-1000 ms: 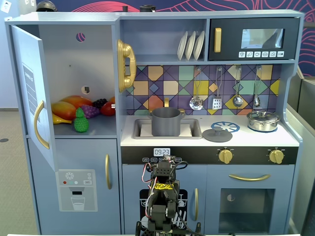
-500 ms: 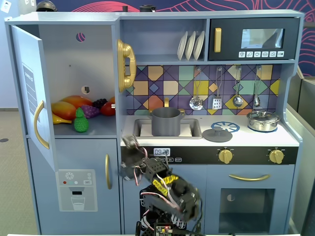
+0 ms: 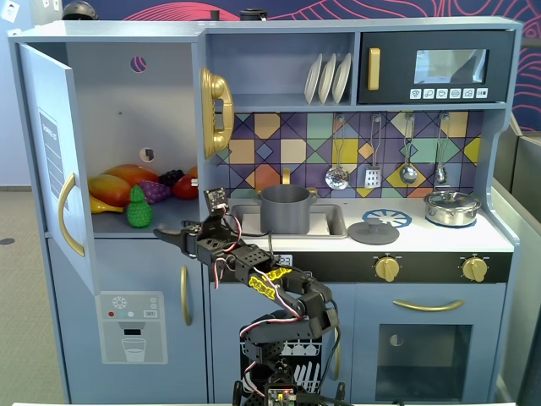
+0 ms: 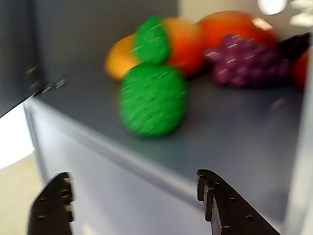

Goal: Pick up the green pineapple from the left cabinet and place it in the gray recipient

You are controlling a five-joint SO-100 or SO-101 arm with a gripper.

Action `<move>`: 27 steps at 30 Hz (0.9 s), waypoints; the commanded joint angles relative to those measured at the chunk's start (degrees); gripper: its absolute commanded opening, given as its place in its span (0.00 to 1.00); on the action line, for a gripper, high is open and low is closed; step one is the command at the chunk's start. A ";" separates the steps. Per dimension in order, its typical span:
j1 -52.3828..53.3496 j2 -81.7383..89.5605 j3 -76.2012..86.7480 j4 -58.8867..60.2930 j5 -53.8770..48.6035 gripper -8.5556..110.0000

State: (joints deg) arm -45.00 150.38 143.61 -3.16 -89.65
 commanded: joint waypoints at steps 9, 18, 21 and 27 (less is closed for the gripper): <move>-1.41 -16.17 -15.82 -6.06 -4.39 0.36; -2.20 -26.46 -23.55 -9.23 -2.81 0.37; -1.85 -28.65 -24.70 -10.37 -2.20 0.37; -1.14 -32.17 -26.72 -11.16 0.35 0.37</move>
State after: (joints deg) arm -46.23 118.74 121.90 -12.30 -90.79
